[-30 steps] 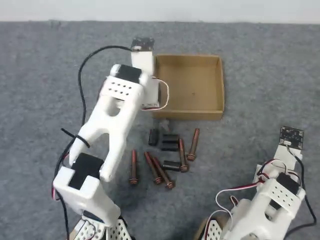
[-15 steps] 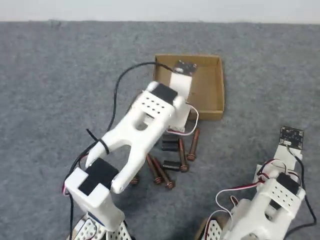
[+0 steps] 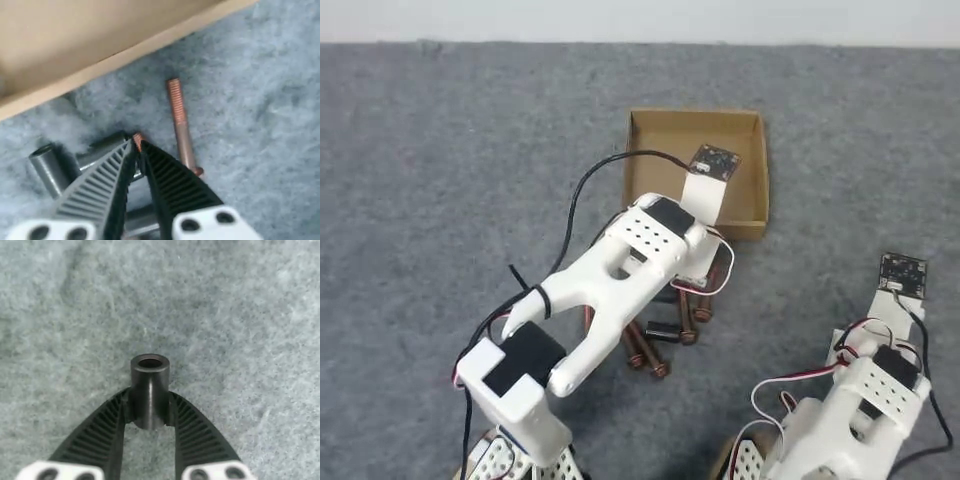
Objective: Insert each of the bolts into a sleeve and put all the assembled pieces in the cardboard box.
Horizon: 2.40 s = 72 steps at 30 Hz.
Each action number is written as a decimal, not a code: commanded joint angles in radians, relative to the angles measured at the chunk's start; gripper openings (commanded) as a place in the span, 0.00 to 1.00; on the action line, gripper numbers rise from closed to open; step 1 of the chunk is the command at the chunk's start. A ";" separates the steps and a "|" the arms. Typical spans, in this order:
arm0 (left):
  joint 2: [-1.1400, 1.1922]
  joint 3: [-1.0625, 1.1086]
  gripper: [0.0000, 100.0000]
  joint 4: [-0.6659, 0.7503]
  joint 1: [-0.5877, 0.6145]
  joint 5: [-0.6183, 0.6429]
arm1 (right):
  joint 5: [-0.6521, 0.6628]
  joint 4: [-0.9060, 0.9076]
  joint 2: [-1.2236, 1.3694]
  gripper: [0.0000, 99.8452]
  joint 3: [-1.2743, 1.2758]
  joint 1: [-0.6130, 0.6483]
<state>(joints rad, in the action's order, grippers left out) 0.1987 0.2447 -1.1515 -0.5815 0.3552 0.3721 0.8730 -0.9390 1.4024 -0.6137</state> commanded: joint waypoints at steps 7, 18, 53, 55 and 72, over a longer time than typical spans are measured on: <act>-0.068 -0.008 0.08 0.074 -0.017 0.037 | -0.002 -0.015 -0.042 0.01 -0.005 0.010; 0.130 -0.128 0.08 0.068 -0.017 0.038 | -0.002 -0.015 -0.042 0.01 -0.005 0.010; 0.365 -0.329 0.01 -0.041 -0.068 0.046 | 0.023 -0.013 -0.042 0.01 -0.003 0.013; 0.364 -0.329 0.01 -0.063 -0.078 -0.017 | 0.023 -0.013 -0.042 0.01 -0.003 0.013; -0.014 -0.328 0.01 -0.226 0.095 0.058 | 0.023 -0.013 -0.042 0.01 -0.003 0.013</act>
<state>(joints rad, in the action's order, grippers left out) 0.3092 -0.0575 -1.3433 -0.5570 0.3521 0.3721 0.8730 -0.9390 1.4024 -0.6091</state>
